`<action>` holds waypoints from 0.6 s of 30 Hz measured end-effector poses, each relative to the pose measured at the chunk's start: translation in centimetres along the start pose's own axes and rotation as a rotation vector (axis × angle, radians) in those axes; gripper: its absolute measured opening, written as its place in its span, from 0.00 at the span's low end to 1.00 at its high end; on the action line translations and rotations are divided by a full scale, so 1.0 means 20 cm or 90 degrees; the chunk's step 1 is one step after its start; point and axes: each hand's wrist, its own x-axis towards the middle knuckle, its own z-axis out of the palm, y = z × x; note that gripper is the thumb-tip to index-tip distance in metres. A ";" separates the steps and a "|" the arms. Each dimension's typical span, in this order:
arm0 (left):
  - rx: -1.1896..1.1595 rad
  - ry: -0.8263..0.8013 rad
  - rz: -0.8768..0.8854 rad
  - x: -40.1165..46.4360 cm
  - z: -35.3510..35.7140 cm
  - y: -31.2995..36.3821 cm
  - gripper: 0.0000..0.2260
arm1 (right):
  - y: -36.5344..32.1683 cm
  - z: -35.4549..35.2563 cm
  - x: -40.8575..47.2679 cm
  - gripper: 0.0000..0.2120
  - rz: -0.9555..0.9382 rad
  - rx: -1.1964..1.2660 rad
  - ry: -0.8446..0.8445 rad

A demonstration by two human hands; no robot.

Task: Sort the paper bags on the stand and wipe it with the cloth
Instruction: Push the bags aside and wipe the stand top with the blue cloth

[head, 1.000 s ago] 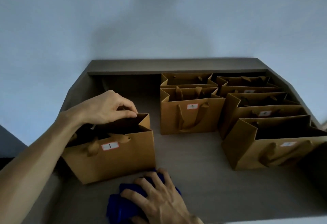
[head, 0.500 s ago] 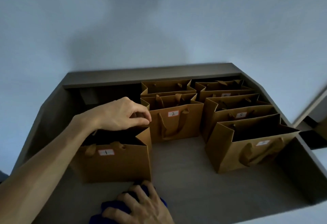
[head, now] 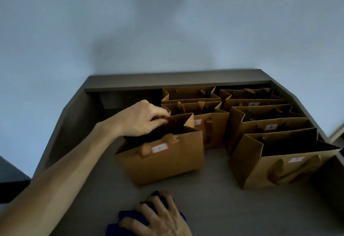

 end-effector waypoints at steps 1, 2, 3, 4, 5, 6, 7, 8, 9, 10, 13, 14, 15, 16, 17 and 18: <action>0.000 0.013 0.019 0.06 0.02 0.04 0.11 | -0.01 -0.01 0.03 0.13 -0.090 -0.100 0.049; -0.002 0.017 0.036 0.12 0.04 0.08 0.11 | 0.01 -0.03 0.01 0.18 -0.166 -0.113 -0.012; -0.003 0.014 0.050 0.18 0.07 0.12 0.11 | 0.03 -0.07 -0.02 0.23 -0.178 -0.121 -0.048; -0.002 0.008 0.062 0.24 0.11 0.16 0.11 | 0.03 -0.09 -0.02 0.25 -0.163 -0.121 -0.058; 0.002 0.000 0.072 0.29 0.14 0.20 0.11 | 0.03 -0.10 -0.02 0.25 -0.171 -0.111 -0.016; 0.010 -0.008 0.082 0.34 0.17 0.23 0.12 | 0.02 -0.09 0.00 0.24 -0.166 -0.099 -0.002; 0.021 -0.014 0.094 0.38 0.20 0.26 0.12 | 0.03 -0.10 -0.01 0.22 -0.179 -0.077 0.024; 0.035 -0.020 0.104 0.42 0.23 0.28 0.12 | 0.00 -0.10 -0.01 0.21 -0.188 -0.073 0.035; 0.047 -0.023 0.114 0.44 0.25 0.31 0.12 | 0.00 -0.10 -0.02 0.20 -0.176 -0.093 0.053; 0.059 -0.025 0.117 0.46 0.27 0.31 0.12 | -0.03 -0.11 -0.02 0.18 -0.150 -0.107 0.074; 0.067 -0.018 0.110 0.46 0.30 0.31 0.13 | -0.06 -0.11 -0.02 0.16 -0.058 -0.063 0.050; 0.059 -0.012 0.105 0.43 0.30 0.29 0.13 | -0.05 -0.07 0.00 0.15 -0.029 -0.052 0.077; 0.045 -0.002 0.099 0.40 0.29 0.28 0.13 | -0.02 -0.01 0.00 0.18 -0.020 -0.035 0.132; 0.028 0.015 0.095 0.35 0.28 0.27 0.13 | 0.00 0.02 -0.02 0.25 -0.034 0.006 0.148; 0.008 0.040 0.092 0.29 0.26 0.25 0.14 | 0.01 0.03 -0.02 0.28 -0.047 0.030 0.147; -0.014 0.068 0.089 0.22 0.23 0.24 0.14 | -0.02 0.03 -0.01 0.27 -0.040 -0.019 0.147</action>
